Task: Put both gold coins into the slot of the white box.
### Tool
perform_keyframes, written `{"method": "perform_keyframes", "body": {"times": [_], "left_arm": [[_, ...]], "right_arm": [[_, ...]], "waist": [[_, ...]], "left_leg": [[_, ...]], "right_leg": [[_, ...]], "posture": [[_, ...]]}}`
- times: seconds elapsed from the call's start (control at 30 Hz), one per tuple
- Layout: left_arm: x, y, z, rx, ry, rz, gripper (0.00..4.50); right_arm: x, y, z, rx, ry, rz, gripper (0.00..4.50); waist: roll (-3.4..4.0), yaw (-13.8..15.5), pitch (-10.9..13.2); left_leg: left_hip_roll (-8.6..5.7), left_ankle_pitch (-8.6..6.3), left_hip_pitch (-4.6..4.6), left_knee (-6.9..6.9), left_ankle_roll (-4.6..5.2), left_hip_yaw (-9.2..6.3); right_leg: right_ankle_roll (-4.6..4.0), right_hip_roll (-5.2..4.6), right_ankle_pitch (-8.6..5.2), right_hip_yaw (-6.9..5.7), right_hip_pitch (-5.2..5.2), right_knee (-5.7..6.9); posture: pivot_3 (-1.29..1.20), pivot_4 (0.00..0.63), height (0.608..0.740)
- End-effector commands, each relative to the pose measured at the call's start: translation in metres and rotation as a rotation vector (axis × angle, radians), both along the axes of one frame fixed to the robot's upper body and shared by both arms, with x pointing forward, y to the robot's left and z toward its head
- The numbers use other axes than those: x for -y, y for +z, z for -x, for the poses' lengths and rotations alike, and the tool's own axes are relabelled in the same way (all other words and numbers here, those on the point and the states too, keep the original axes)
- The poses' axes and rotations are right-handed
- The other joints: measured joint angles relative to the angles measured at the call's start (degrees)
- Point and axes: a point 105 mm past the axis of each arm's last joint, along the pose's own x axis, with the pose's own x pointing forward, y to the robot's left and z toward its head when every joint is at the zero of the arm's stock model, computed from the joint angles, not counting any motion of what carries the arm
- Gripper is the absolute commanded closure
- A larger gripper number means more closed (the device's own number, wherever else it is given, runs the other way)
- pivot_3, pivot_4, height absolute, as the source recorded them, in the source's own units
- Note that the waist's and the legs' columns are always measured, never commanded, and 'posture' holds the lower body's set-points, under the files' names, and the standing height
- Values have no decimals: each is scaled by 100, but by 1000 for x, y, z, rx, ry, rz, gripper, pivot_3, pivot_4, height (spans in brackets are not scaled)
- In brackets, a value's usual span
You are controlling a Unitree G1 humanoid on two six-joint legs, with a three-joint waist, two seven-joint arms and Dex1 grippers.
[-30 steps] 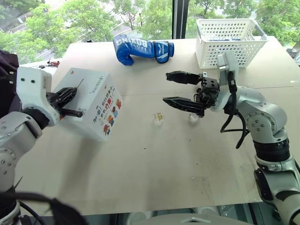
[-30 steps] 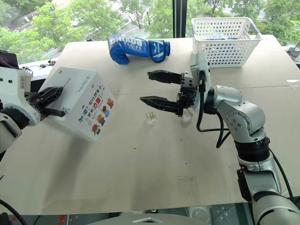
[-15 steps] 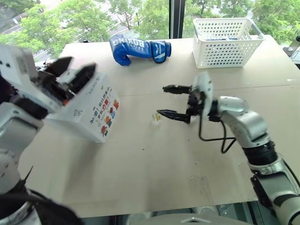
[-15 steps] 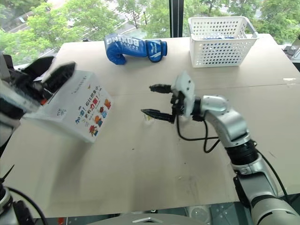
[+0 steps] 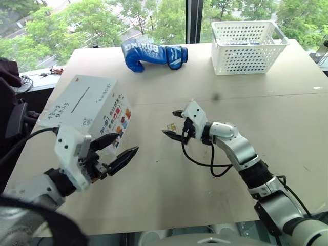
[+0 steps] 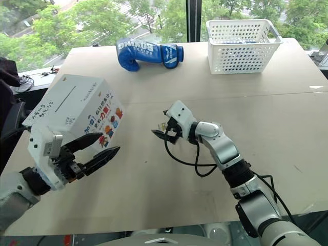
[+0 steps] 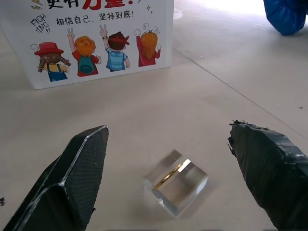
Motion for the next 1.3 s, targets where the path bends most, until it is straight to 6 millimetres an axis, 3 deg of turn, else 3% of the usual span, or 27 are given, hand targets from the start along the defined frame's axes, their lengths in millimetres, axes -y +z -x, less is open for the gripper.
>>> {"method": "perform_keyframes", "body": {"times": [0.03,0.17,0.43,0.53,0.73,0.77,1.1,1.3], "left_arm": [[19,-3,12,57,-26,-13,675],[14,-29,21,-2,-2,-43,675],[4,-32,21,20,38,-18,675],[2,-34,20,18,43,-19,635],[2,-35,19,25,40,-17,635],[2,-35,18,26,39,-17,635],[2,-36,16,34,37,-16,635],[6,-31,3,58,36,62,635]], "right_arm": [[-4,9,1,39,-5,-31,137],[-4,3,-1,24,-29,-27,137],[-4,-6,0,-18,-43,-16,137],[-3,-8,1,-32,-48,-7,937],[-4,-9,2,-36,-47,-4,3718],[-4,-8,2,-35,-48,-4,4372],[-5,-3,2,-11,-45,-17,4480],[-12,21,12,-47,30,-185,4480]], "waist": [[0,-6,0],[1,-9,1],[2,17,2],[3,13,2],[2,14,2],[3,14,2],[2,16,2],[3,15,2]], "left_leg": [[0,0,1,0,0,4],[19,-1,23,-22,-1,25],[33,-4,47,-33,-5,30],[33,-5,49,-33,-6,28],[36,-7,50,-33,-8,27],[36,-7,51,-33,-9,27],[37,-8,53,-33,-10,26],[38,-8,52,-33,-10,25]], "right_leg": [[0,1,0,4,0,1],[-3,17,2,23,1,2],[-5,33,2,28,26,-8],[-5,35,2,28,26,-6],[-5,39,2,28,27,-7],[-5,39,2,28,27,-7],[-5,41,2,28,29,-7],[-5,42,2,28,28,-7]], "posture": [[0,150,721],[0,150,721],[0,150,721],[0,150,721],[0,150,721],[0,150,721],[0,150,721],[0,150,721]]}}
